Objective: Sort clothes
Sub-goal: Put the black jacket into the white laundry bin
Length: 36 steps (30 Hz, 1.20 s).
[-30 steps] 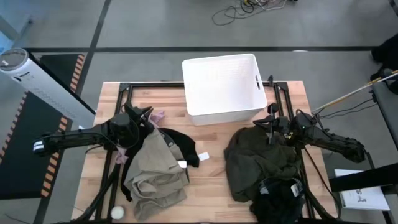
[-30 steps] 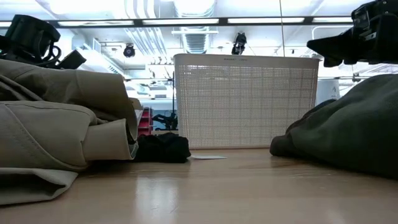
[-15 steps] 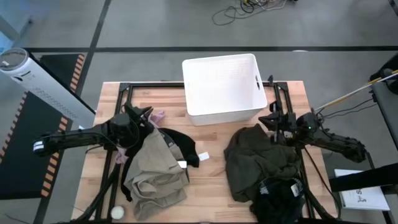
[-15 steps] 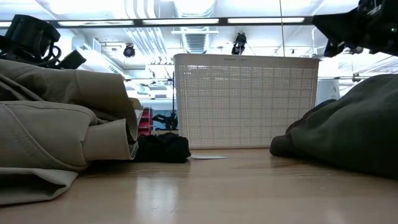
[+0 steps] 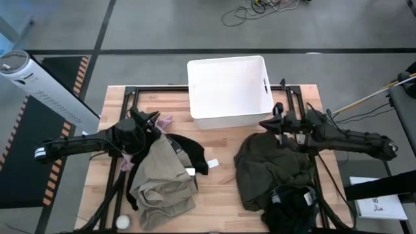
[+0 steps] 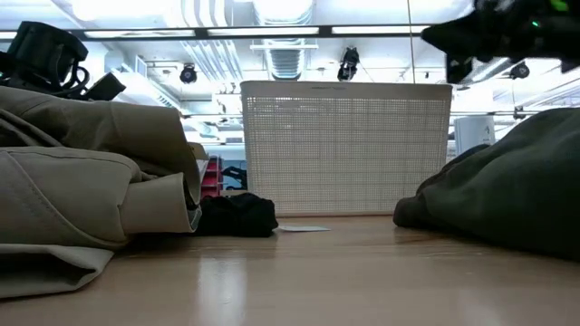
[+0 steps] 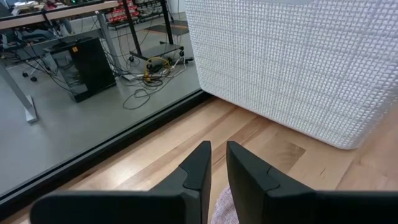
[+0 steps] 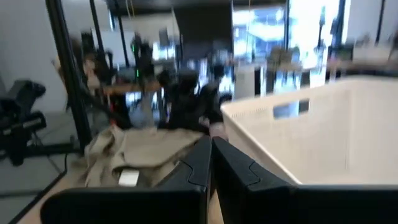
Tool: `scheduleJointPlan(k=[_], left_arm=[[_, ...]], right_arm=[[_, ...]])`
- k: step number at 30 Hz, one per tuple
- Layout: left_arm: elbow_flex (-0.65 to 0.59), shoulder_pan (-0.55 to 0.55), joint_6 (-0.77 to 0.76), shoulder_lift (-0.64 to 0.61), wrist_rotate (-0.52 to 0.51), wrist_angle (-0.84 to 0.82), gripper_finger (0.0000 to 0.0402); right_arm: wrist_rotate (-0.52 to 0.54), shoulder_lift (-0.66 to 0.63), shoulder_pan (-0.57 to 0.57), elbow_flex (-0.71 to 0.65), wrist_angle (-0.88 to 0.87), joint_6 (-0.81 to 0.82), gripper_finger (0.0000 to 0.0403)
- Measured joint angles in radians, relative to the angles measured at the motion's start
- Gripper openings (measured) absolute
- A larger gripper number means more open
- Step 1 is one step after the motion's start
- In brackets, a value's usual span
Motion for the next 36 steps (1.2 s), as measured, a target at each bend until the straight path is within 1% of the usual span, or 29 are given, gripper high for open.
scheduleJointPlan(k=[5, 9, 12, 14, 17, 21, 26, 31, 34, 36], left_arm=[[0.0, 0.0, 0.0, 0.0, 0.0, 0.0, 0.0038], [0.0, 0.0, 0.0, 0.0, 0.0, 0.001, 0.0038], [0.0, 0.0, 0.0, 0.0, 0.0, 0.002, 0.0038], [0.0, 0.0, 0.0, 0.0, 0.0, 0.002, 0.0038], [0.0, 0.0, 0.0, 0.0, 0.0, 0.002, 0.0038], [0.0, 0.0, 0.0, 0.0, 0.0, 0.002, 0.0038], [0.0, 0.0, 0.0, 0.0, 0.0, 0.002, 0.0038], [0.0, 0.0, 0.0, 0.0, 0.0, 0.002, 0.0038], [0.0, 0.0, 0.0, 0.0, 0.0, 0.001, 0.0038], [0.0, 0.0, 0.0, 0.0, 0.0, 0.001, 0.0038]], right_arm=[[0.0, 0.17, 0.043, 0.213, -0.248, -0.047, 0.0], [0.0, 0.264, 0.088, 0.378, -0.429, -0.055, 0.0002], [0.004, 0.313, 0.128, 0.497, -0.564, -0.055, 0.0016], [0.008, 0.349, 0.157, 0.567, -0.623, -0.054, 0.0029], [0.008, 0.406, 0.194, 0.665, -0.744, -0.018, 0.0051], [0.011, 0.517, 0.246, 0.806, -0.988, 0.054, 0.0076], [0.017, 0.674, 0.357, 0.968, -1.237, 0.155, 0.0092], [0.113, 0.843, 0.518, 1.105, -1.497, 0.282, 0.0098], [0.195, 0.929, 0.619, 1.154, -1.598, 0.364, 0.0105], [0.234, 0.979, 0.675, 1.171, -1.625, 0.424, 0.0113]])
